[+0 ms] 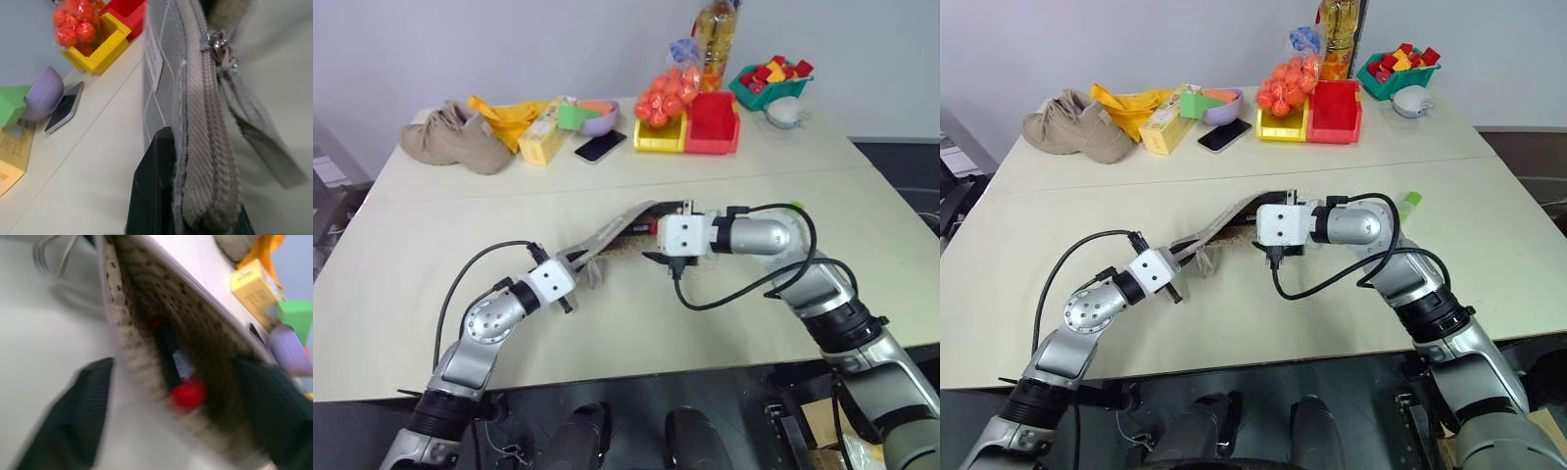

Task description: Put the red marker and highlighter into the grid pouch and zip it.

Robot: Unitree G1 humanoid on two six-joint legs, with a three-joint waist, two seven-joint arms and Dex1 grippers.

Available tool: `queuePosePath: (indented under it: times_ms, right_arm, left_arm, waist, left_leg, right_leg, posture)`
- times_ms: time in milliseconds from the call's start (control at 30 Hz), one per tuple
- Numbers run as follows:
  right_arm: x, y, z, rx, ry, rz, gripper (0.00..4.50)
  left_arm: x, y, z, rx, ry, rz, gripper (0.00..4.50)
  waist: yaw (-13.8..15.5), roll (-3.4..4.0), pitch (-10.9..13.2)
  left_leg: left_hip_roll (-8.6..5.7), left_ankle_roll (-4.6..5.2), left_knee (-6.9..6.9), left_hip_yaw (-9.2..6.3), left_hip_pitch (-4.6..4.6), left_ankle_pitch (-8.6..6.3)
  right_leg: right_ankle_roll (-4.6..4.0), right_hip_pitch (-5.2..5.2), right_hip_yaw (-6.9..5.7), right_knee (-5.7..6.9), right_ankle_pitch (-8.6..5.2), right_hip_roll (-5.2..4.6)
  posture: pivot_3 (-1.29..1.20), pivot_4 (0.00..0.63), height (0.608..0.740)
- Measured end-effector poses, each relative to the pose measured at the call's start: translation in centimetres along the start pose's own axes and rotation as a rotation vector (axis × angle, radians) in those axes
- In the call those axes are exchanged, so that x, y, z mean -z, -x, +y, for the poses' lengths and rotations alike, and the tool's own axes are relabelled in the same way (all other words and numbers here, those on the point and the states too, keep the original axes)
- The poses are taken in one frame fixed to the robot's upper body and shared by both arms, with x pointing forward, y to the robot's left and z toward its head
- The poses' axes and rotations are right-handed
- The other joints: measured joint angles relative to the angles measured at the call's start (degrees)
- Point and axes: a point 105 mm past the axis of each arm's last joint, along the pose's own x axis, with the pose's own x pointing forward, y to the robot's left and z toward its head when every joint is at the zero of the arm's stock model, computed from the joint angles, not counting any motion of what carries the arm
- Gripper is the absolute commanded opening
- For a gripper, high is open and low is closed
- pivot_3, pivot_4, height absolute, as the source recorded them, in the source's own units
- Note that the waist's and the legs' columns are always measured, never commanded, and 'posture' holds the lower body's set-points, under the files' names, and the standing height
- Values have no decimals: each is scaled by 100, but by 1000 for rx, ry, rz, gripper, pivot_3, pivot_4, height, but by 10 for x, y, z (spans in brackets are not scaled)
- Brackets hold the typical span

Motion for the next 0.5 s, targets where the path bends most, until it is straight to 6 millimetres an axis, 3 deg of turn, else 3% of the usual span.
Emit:
queuePosePath:
  times_ms: [133, 200, 233, 267, 467, 500]
  right_arm:
    - [-1, 32, -7, 70, -289, -114, 3941]
    - [11, 48, -14, 131, -423, -122, 3941]
    - [22, 55, -21, 186, -484, -104, 4215]
    - [36, 62, -27, 246, -542, -78, 4463]
    - [159, 112, -50, 813, -946, 309, 4490]
    - [170, 119, -50, 878, -970, 363, 4490]
  left_arm:
    - [6, -2, 4, -64, 36, 37, 0]
    - [9, -2, 7, -104, 51, 59, 0]
    - [11, -2, 9, -124, 60, 71, 0]
    - [12, -3, 9, -138, 69, 77, 0]
    - [14, -9, 6, -184, 94, 100, 0]
    - [14, -10, 4, -182, 98, 101, 0]
  waist:
    - [16, -1, 0]
    - [11, 0, 0]
    - [1, -1, 0]
    - [-1, -1, 0]
    - [-15, 3, -1]
    - [-14, 3, -1]
  left_leg:
    - [0, 2, 2, -2, 0, -2]
    - [0, 2, 5, -2, 2, -1]
    - [0, 2, 6, -2, 4, -1]
    - [1, 2, 6, -1, 6, -1]
    - [0, 0, 0, 8, 4, 0]
    - [0, 0, -3, 9, 3, 1]
  right_leg:
    - [0, 6, -1, -4, 0, 0]
    - [0, 8, -1, -3, 1, 0]
    - [0, 9, -1, -1, 1, 0]
    - [0, 11, -1, -1, 1, 0]
    - [-1, 2, 5, 2, 1, -1]
    - [-1, -1, 6, 2, 1, -2]
  posture:
    - [0, 150, 740]
    - [0, 150, 740]
    - [0, 150, 740]
    - [0, 150, 740]
    - [0, 150, 740]
    - [0, 150, 740]
